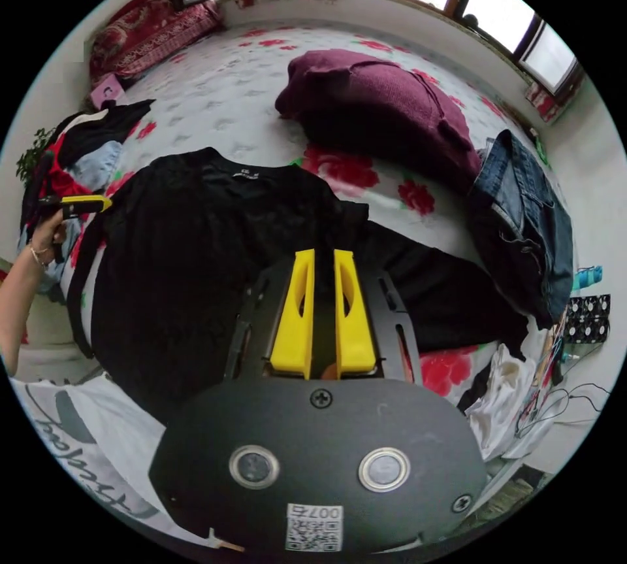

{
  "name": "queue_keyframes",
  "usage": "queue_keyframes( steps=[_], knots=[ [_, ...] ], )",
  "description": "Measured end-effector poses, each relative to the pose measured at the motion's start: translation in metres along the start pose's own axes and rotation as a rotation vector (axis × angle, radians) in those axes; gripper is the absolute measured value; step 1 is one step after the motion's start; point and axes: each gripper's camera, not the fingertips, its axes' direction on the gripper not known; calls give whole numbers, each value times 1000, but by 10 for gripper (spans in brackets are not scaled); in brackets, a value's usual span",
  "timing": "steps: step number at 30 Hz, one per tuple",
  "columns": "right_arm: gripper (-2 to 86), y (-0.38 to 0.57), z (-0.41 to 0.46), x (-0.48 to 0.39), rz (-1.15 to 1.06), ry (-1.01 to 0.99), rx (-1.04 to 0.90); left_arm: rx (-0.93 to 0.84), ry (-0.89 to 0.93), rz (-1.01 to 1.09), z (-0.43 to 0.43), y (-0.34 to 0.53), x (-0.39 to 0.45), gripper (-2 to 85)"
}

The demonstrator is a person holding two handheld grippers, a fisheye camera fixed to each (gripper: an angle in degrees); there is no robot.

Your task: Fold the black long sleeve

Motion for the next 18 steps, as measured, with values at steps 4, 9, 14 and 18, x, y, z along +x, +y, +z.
queue_keyframes(
  steps=[4, 9, 14, 18],
  knots=[
    [8, -46, 65, -5, 35, 59, -73, -19, -91, 33, 8, -6, -18, -8],
    [-1, -68, 119, 0, 72, 141, -101, 1, -142, 40, -6, -10, -47, -9],
    [-3, -92, 128, -5, 57, 206, -166, 37, -66, -8, -21, -15, -64, -7],
    [-3, -72, 93, -15, 108, 156, -90, 92, -28, -144, -54, 30, -75, 13]
  ],
)
